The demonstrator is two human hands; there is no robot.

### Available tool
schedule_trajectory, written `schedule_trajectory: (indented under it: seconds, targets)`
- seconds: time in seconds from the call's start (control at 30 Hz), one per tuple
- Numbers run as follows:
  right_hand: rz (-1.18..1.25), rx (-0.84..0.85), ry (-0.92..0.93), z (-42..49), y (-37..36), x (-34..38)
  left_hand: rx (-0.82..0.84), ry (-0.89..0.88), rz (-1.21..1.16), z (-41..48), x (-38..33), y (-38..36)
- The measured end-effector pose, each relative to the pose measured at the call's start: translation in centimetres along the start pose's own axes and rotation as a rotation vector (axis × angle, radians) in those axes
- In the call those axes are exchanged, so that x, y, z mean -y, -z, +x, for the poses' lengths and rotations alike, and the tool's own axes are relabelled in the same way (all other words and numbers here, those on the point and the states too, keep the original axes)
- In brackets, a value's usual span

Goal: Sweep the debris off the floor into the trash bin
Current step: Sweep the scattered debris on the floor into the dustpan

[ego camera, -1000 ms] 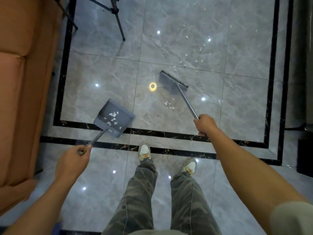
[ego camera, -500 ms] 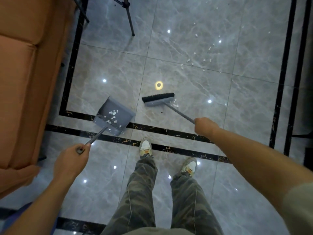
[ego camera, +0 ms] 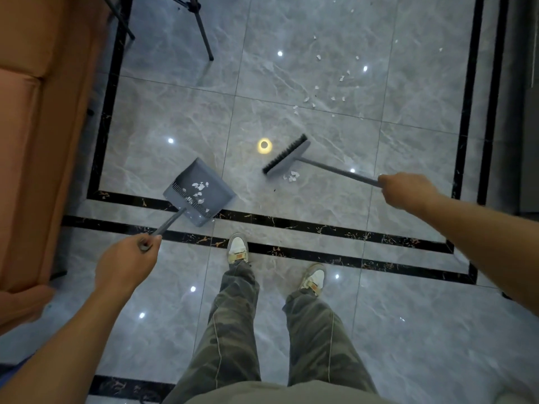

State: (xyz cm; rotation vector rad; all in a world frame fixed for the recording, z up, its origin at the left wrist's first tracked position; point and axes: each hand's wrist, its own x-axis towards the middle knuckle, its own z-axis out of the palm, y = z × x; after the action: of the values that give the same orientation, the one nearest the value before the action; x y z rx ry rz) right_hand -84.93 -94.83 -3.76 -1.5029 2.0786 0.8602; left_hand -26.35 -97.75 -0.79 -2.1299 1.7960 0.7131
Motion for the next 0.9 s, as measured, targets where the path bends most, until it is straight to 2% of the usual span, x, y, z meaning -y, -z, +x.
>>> schedule_trajectory:
  seconds: [0.2, 0.3, 0.4, 0.53, 0.73, 0.8, 0.9]
  targets:
    - [0.570, 0.245, -0.189, 0.8, -5.4, 6.8, 0.067, -0.096, 0.132, 2.6, -2.6, 0.5]
    - [0.721, 0.415, -0.318, -0.2, -7.3, 10.4, 0.093, -0.160, 0.216, 4.2, -2.8, 0.8]
    - [0.718, 0.524, -0.310, -2.7, -7.9, 11.7, 0.112, -0.208, 0.258, 5.3, -3.2, 1.5]
    - [0.759, 0.437, -0.288, -6.1, -7.3, 10.3, 0.167, -0.307, 0.291, 7.1, -4.5, 2.5]
    - [0.884, 0.267, -0.418, -8.1, -8.3, 10.8, 0.242, -0.444, 0.391, 11.0, -6.7, 2.7]
    - [0.912, 0.286, -0.481, -7.4, -8.7, 12.1, 0.272, -0.473, 0.399, 12.1, -7.2, 2.3]
    - [0.949, 0.436, -0.549, -6.8, -9.3, 15.4, 0.286, -0.482, 0.396, 13.9, -7.1, 2.1]
